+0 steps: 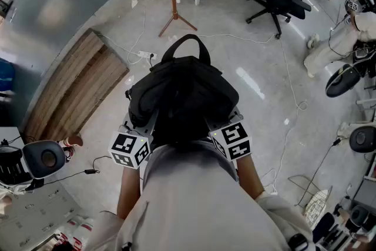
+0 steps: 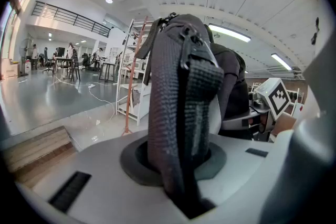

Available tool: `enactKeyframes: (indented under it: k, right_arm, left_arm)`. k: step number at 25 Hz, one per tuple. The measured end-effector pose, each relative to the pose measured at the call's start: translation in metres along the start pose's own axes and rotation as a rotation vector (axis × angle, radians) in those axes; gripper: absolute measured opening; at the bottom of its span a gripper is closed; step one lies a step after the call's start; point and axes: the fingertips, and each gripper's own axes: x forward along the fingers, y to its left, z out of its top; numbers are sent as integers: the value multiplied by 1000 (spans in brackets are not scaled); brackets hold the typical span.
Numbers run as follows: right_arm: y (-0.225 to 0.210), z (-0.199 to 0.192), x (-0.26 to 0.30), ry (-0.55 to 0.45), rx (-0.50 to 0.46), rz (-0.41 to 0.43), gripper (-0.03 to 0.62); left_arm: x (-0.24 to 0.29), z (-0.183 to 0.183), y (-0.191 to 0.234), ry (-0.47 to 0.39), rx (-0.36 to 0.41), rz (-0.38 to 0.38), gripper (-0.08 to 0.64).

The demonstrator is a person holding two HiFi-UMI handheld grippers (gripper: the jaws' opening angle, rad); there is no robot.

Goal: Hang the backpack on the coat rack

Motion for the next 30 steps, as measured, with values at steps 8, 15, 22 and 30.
enactKeyframes:
  k: [8,15,22,30]
  right_arm:
    - [-30,4,-31,-46,-15,4,125]
    - [-50,18,-41,-70,-1,-13,138]
    - [-75,24,-24,-40,-27,-58,138]
    - [-110,47,14,-11,3,-72,140]
  left_arm:
    - [14,20,-38,-25,44,-6,71]
    - [30,41,-49,-27,70,-28,71]
    - [61,39,-38,-21,13,-73,69]
    - [109,62,-4,-9,14,-99,69]
